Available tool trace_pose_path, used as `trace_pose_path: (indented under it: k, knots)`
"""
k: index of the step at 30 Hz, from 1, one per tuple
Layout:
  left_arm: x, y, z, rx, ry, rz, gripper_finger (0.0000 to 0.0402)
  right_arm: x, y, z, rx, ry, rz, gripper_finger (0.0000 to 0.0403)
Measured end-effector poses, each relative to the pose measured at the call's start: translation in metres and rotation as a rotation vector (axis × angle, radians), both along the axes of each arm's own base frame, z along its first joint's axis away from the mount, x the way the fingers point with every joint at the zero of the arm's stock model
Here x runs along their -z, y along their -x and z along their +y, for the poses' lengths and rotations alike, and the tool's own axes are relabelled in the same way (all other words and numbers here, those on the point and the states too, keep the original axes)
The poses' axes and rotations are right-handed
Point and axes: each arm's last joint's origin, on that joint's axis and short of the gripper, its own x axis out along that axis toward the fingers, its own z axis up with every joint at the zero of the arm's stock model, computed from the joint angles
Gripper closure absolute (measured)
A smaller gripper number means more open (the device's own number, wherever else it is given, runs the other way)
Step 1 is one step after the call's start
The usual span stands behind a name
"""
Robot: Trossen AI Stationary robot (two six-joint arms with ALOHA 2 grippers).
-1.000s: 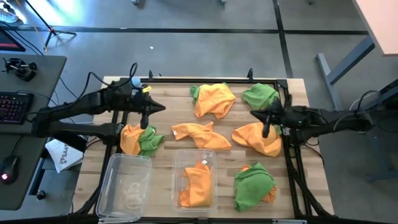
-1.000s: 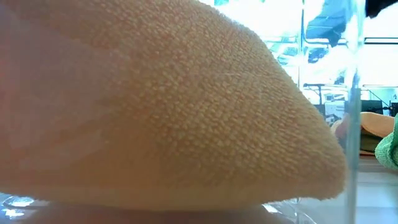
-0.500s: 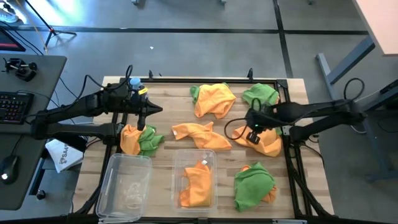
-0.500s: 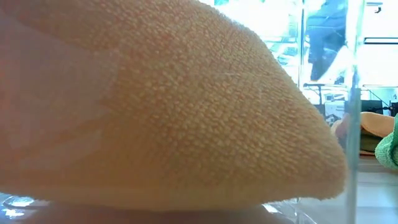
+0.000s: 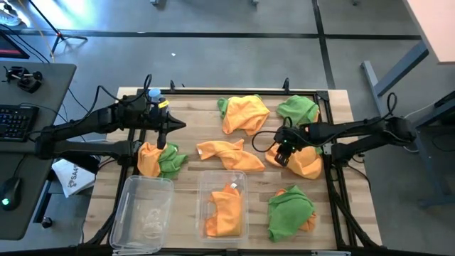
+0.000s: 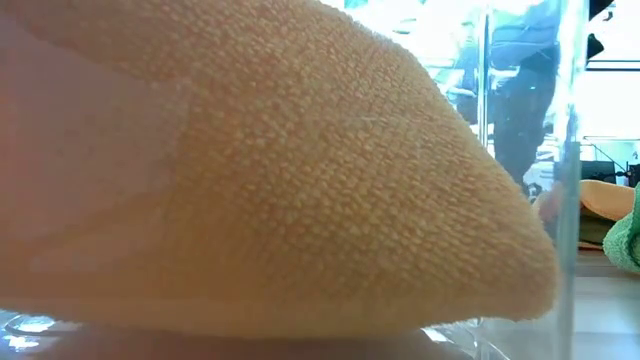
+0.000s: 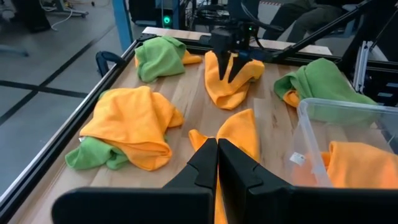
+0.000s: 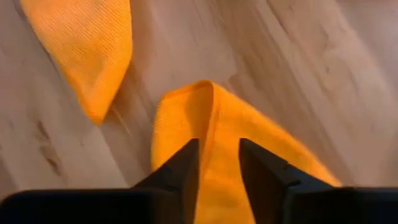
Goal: Sort microfiber towel by color & place in baskets
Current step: Put the orange towel into the right transparent bin
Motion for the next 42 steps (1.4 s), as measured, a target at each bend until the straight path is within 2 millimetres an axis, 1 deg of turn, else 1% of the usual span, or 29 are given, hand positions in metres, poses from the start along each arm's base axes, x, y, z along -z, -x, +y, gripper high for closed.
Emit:
trace_pose_path:
  k: [4,8,12,16,20,23,25,28,29,30,32,33,35,36,38,40,42]
  knots:
    - [0.000,0.000,0.000,0.011,-0.049,0.010,0.0401,0.005,-0.008,-0.001,-0.127,0.067,-0.003,0.0239]
    - [0.000,0.000,0.000,0.018,-0.063,0.014,0.0401,0.020,-0.017,-0.002,-0.153,0.071,0.041,0.0204]
    - [0.000,0.000,0.000,0.026,-0.082,0.017,0.0401,0.038,-0.021,-0.002,-0.157,0.055,0.127,0.0189]
    - [0.000,0.000,0.000,0.046,-0.126,0.025,0.0401,0.050,-0.025,-0.002,-0.154,0.044,0.181,0.0190]
    - [0.001,0.000,0.000,0.059,-0.156,0.032,0.0401,0.053,-0.025,-0.002,-0.137,0.035,0.197,0.0208]
    - [0.001,0.000,0.000,0.059,-0.157,0.032,0.0401,0.054,-0.025,-0.002,-0.137,0.033,0.198,0.0240]
    - [0.001,0.000,0.000,0.058,-0.155,0.032,0.0401,0.054,-0.025,-0.002,-0.141,0.021,0.196,0.0276]
    - [0.001,0.000,0.000,0.046,-0.129,0.027,0.0401,0.052,-0.026,-0.002,-0.121,-0.004,0.193,0.0351]
    - [0.001,0.000,0.000,0.041,-0.118,0.026,0.0401,0.049,-0.027,-0.002,-0.115,-0.014,0.196,0.0375]
    - [0.001,0.000,0.000,0.035,-0.105,0.024,0.0401,0.046,-0.028,-0.002,-0.116,-0.019,0.197,0.0388]
    - [0.001,0.000,0.000,0.025,-0.082,0.020,0.0401,0.037,-0.028,-0.001,-0.114,-0.029,0.202,0.0386]
    - [0.001,0.000,0.000,0.020,-0.070,0.018,0.0401,0.028,-0.030,-0.002,-0.104,-0.016,0.189,0.0381]
    - [0.001,0.000,0.000,0.014,-0.056,0.016,0.0401,0.006,-0.035,-0.003,-0.084,0.012,0.136,0.0380]
    - [0.001,0.000,0.000,0.013,-0.054,0.015,0.0401,-0.004,-0.034,-0.003,-0.079,0.017,0.127,0.0384]
    - [0.001,0.000,0.000,0.013,-0.054,0.015,0.0401,-0.027,-0.031,-0.003,-0.069,0.019,0.117,0.0396]
    - [0.001,0.000,0.000,0.013,-0.054,0.015,0.0401,-0.054,-0.029,-0.003,-0.038,0.034,0.066,0.0397]
    - [0.001,0.000,0.000,0.013,-0.055,0.015,0.0401,-0.082,-0.021,-0.001,0.007,0.064,0.039,0.0395]
